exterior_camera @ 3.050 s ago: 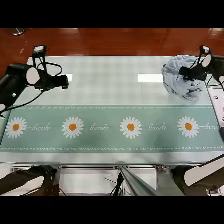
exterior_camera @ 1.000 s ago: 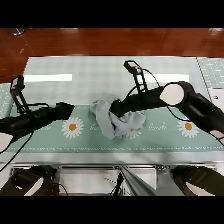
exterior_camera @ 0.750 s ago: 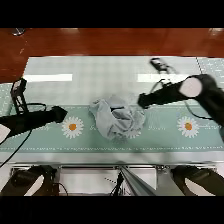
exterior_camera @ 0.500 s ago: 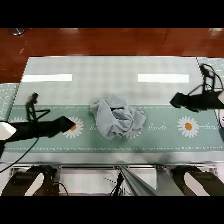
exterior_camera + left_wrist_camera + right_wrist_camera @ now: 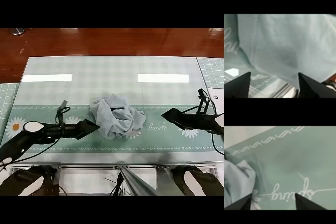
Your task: Fold the shirts.
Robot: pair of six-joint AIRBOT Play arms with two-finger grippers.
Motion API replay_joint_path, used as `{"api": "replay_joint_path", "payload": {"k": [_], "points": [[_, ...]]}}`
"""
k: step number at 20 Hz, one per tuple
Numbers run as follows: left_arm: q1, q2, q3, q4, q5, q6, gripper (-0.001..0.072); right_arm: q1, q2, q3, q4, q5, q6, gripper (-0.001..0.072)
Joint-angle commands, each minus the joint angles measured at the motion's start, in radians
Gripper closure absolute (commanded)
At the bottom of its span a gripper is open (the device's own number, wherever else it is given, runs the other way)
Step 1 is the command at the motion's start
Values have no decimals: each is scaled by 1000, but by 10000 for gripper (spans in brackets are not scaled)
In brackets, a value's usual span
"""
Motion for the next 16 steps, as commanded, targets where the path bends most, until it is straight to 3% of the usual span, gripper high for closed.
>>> {"api": "replay_joint_path", "payload": {"k": [1,3,7,8,9,11,16], "points": [[-95,-150,77,-89,88,98,4,29,5,-19,42,-26,-6,94],[-133,-201,150,-89,130,99,4,29,3,-19,44,-19,-6,106],[-173,-313,277,-88,52,137,9,100,-63,-19,15,26,-20,106],[-172,-338,298,-88,24,137,217,129,-90,-19,20,10,-20,106],[-172,-354,310,-88,6,151,649,155,-114,-19,32,-11,-20,106],[-167,-359,320,-86,-28,203,685,199,-157,-19,78,-49,-21,107],[-97,-356,320,-74,-116,203,685,268,-280,-15,253,-121,-116,106]]}}
